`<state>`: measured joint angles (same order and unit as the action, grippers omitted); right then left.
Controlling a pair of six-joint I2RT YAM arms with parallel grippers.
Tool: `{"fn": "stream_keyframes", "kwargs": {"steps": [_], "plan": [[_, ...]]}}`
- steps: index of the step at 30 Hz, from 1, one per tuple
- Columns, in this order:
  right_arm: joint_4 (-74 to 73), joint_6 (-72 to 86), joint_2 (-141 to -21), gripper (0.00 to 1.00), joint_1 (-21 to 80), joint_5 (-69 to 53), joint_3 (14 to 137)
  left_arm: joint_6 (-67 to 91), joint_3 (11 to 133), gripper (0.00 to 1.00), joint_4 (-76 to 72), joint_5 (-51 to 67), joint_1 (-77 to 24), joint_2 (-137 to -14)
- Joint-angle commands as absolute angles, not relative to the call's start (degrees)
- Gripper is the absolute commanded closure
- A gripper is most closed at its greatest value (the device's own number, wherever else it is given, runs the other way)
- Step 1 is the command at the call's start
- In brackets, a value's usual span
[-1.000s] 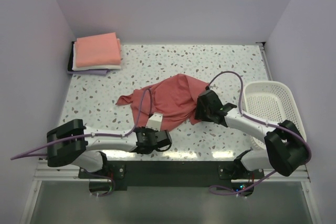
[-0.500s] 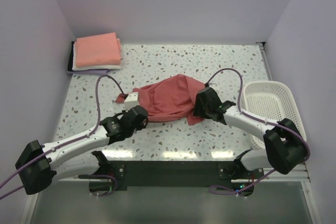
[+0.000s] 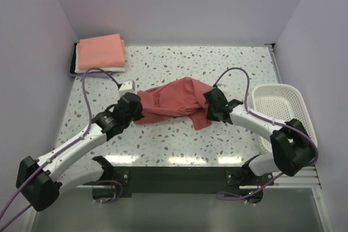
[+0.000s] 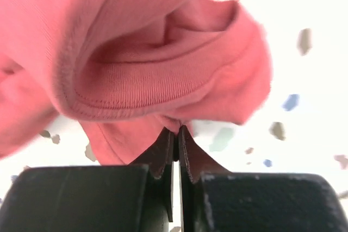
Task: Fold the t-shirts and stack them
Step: Flatten the tshirt out
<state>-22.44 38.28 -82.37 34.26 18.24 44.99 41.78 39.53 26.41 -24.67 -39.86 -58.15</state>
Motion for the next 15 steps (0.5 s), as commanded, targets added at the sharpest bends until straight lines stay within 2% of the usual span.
{"fn": "stream_keyframes", "kwargs": {"steps": [1, 7, 15], "plan": [[-30.4, 35.78, -75.34, 1.0, 31.12, 26.45, 52.19, 34.3, 48.5, 1.0, 25.13, -23.39, -31.51, -53.97], [-36.03, 32.44, -63.91, 1.0, 22.51, 24.87, 57.12, 31.12, 58.44, 1.0, 26.45, -19.16, -18.22, -50.19], [-38.85, 30.24, -61.43, 1.0, 18.37, 25.58, 65.82, 30.76, 65.73, 1.0, 24.79, -16.97, -12.22, -52.29]]}}
